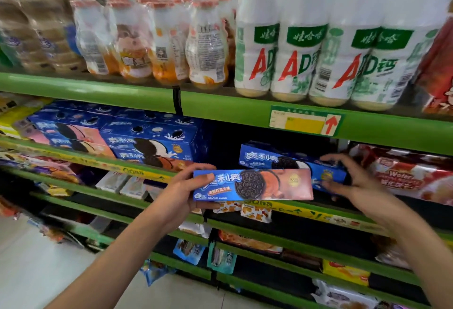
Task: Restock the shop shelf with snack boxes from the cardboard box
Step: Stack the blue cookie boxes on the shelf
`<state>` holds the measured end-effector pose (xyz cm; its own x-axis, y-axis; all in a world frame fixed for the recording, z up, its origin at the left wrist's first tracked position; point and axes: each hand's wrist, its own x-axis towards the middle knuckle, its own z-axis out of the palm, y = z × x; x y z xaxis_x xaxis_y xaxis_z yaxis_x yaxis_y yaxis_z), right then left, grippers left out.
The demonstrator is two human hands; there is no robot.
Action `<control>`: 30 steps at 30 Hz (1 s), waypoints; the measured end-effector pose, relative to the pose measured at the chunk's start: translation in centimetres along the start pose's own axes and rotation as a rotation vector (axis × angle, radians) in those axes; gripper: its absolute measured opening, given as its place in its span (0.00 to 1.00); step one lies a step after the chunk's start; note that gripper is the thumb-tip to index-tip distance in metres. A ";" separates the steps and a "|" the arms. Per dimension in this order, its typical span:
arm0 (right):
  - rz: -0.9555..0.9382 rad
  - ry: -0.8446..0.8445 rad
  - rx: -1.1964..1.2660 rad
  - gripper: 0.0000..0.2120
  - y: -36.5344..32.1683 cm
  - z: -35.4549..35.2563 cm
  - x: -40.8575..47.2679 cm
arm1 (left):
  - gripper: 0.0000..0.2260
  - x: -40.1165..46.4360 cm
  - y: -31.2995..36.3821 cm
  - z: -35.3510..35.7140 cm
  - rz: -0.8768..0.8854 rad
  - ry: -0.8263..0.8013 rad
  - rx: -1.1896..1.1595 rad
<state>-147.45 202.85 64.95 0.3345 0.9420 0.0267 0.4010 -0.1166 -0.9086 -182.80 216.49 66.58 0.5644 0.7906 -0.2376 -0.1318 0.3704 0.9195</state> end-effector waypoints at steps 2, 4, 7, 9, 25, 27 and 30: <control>0.013 -0.027 0.108 0.22 -0.2 0.0 0.1 | 0.18 0.3 -0.3 1.0 -0.006 -0.005 0.010; 0.019 -0.023 0.253 0.20 -0.3 0.2 0.1 | 0.18 0.3 -0.5 1.8 0.004 -0.003 0.043; 0.036 -0.014 0.458 0.17 0.0 0.6 -0.3 | 0.17 0.0 -1.3 2.8 0.028 0.017 0.106; 0.047 0.018 0.571 0.15 0.1 0.6 -0.4 | 0.14 -0.3 -2.1 3.4 0.027 0.056 0.159; 0.125 -0.024 0.775 0.10 -0.4 0.6 0.1 | 0.08 -5.7 -2.3 7.1 0.128 0.200 0.035; 0.158 -0.006 0.838 0.09 -0.4 0.6 0.1 | 0.08 -6.1 -2.5 7.5 0.140 0.196 0.043; 0.196 0.007 0.966 0.06 -0.6 0.4 0.2 | 0.11 -6.4 -2.7 7.9 0.134 0.204 0.017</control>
<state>-147.99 203.22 65.34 0.3268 0.9313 -0.1607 -0.5303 0.0400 -0.8469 -179.65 206.58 68.11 0.3664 0.9148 -0.1697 -0.1798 0.2486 0.9518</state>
